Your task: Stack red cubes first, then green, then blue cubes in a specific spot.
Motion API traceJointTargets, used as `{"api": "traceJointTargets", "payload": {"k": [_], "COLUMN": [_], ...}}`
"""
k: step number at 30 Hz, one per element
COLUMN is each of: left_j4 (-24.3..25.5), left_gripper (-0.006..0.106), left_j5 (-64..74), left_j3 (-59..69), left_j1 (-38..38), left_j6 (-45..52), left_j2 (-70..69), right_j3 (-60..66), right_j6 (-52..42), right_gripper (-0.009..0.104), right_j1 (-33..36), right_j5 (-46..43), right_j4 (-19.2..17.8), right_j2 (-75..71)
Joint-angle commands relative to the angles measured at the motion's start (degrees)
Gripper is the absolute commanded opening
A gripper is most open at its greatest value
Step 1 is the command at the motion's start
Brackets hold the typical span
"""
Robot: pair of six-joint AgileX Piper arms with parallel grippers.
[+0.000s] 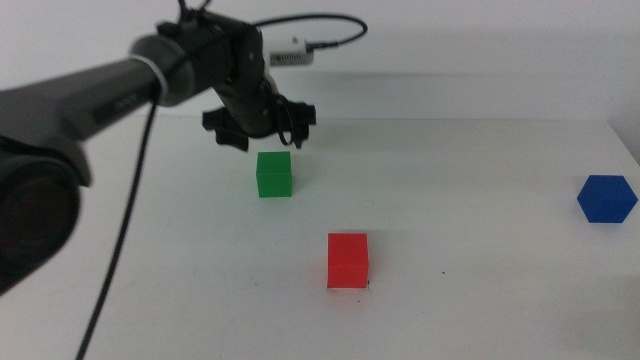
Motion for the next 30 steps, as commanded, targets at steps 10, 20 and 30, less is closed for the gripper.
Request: {"api": "traceJointTargets", "payload": {"k": [10, 20, 30], "left_j4": [-1.49, 2.67, 13.23], "left_gripper": [0.068, 0.022, 0.023], "left_j5": [-2.39, 2.33, 1.62], "left_j3": [-2.04, 6.83, 20.22], "left_j1": [0.19, -4.16, -23.2], "left_j6": [0.64, -6.07, -28.97], "left_j2": [6.24, -6.88, -20.1], "right_j3": [0.14, 0.14, 0.14], "right_j6": [-0.43, -0.43, -0.43], "right_gripper": [0.093, 0.093, 0.093], "right_j1": [-0.09, -0.09, -0.09], "right_j5": [-0.19, -0.19, -0.19], "right_j4": [-0.16, -0.16, -0.16], "right_j2": [-0.21, -0.21, -0.21]}}
